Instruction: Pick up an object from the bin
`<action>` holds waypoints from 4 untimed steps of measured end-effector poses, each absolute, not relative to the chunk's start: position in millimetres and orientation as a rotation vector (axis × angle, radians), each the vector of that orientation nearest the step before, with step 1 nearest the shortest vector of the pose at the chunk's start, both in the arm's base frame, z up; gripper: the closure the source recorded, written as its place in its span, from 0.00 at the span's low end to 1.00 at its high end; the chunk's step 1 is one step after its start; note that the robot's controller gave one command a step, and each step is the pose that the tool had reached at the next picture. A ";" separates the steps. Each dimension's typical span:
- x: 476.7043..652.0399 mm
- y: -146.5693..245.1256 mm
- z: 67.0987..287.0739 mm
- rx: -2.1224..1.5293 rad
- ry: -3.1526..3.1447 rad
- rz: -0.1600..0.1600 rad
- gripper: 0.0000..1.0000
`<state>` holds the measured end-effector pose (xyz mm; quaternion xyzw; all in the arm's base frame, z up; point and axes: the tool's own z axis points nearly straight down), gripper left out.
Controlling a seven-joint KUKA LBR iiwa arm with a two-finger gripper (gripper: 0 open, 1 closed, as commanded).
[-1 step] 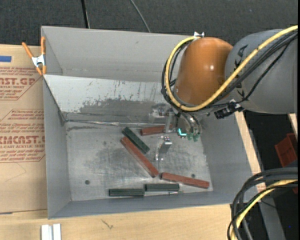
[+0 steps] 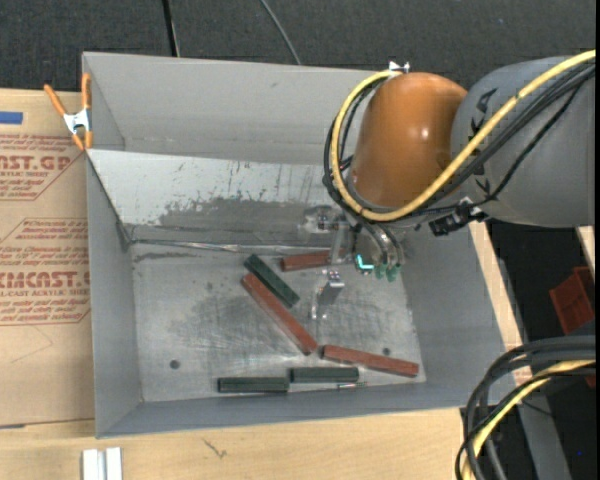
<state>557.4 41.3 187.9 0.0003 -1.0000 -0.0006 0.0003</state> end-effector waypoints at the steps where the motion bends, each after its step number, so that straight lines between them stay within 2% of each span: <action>1: 547.3 49.8 209.1 0.005 -3.143 -0.002 0.00; 2: 511.7 8.5 159.7 0.015 -3.147 -0.001 0.00; 3: 495.6 11.8 141.4 -0.140 -3.136 0.002 0.00; 4: 511.9 -55.5 73.2 -0.191 -3.145 -0.006 1.00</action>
Offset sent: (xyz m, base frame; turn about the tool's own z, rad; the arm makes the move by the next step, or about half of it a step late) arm -0.0595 -0.0506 -0.0485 -0.0079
